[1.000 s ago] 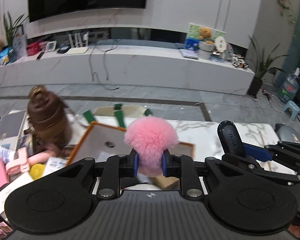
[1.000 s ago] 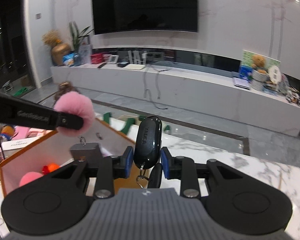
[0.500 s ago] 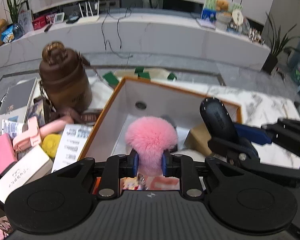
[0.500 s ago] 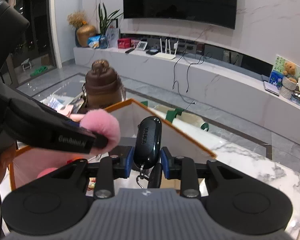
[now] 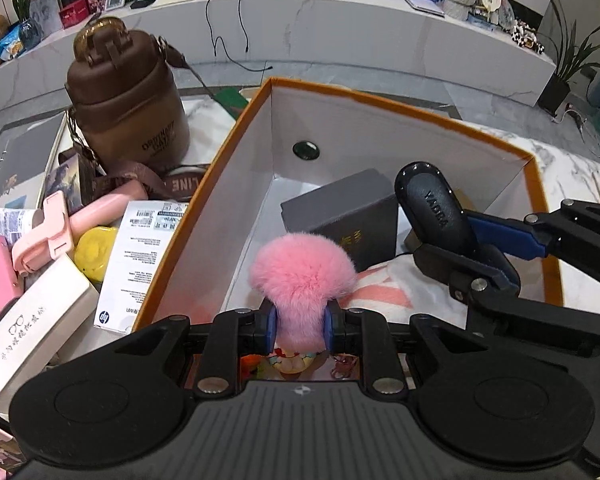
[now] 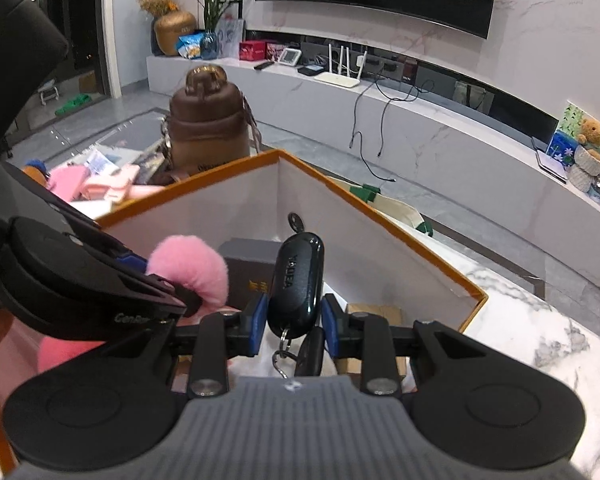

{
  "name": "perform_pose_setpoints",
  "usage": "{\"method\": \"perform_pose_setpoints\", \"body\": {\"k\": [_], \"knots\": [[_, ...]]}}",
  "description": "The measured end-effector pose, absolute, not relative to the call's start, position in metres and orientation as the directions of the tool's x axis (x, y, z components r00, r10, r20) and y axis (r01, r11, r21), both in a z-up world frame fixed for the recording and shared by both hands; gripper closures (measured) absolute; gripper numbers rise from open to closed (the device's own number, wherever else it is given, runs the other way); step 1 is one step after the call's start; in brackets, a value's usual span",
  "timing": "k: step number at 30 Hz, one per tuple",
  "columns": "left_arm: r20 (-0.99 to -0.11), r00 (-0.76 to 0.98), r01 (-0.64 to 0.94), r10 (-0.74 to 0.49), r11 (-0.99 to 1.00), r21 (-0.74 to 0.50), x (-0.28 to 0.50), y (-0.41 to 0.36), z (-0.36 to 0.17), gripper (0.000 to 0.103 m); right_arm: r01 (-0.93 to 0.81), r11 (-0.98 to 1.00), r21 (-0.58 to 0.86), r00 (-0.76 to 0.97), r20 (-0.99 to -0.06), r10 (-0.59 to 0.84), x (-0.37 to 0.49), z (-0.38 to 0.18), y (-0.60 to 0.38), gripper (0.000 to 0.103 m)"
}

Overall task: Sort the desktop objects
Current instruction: 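Carry the pink pompom and black key fob with both grippers over the white box, then open both grippers to drop the pompom and key fob into the box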

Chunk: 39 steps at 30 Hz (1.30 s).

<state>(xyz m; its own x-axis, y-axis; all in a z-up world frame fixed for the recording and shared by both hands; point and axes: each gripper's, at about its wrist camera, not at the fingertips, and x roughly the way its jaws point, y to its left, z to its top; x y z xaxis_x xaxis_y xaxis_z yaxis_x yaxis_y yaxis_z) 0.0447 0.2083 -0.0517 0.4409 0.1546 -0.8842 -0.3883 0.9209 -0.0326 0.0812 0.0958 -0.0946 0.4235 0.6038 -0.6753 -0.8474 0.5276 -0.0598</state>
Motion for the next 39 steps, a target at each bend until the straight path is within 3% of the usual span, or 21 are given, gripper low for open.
{"method": "perform_pose_setpoints", "body": {"k": [17, 26, 29, 33, 39], "knots": [[-0.925, 0.353, -0.397, 0.143, 0.918, -0.010, 0.049, 0.214, -0.074, 0.077, -0.836, 0.533, -0.133, 0.456, -0.709, 0.538, 0.080, -0.114, 0.116, 0.071], [-0.941, 0.318, -0.411, 0.114, 0.911, -0.028, 0.046, 0.218, -0.078, 0.073, -0.833, 0.538, -0.133, 0.459, -0.709, 0.535, 0.079, -0.113, 0.115, 0.067], [-0.944, 0.308, -0.424, 0.118, 0.905, -0.025, 0.045, 0.217, -0.073, 0.072, -0.825, 0.547, -0.141, 0.472, -0.704, 0.531, 0.078, -0.111, 0.113, 0.059], [-0.943, 0.305, -0.442, 0.136, 0.897, -0.014, 0.043, 0.217, -0.066, 0.058, -0.818, 0.558, -0.139, 0.483, -0.693, 0.536, 0.078, -0.105, 0.107, 0.055], [-0.938, 0.314, -0.443, 0.144, 0.896, -0.011, 0.041, 0.211, -0.056, 0.049, -0.811, 0.570, -0.133, 0.496, -0.674, 0.548, 0.078, -0.093, 0.096, 0.047]]}}
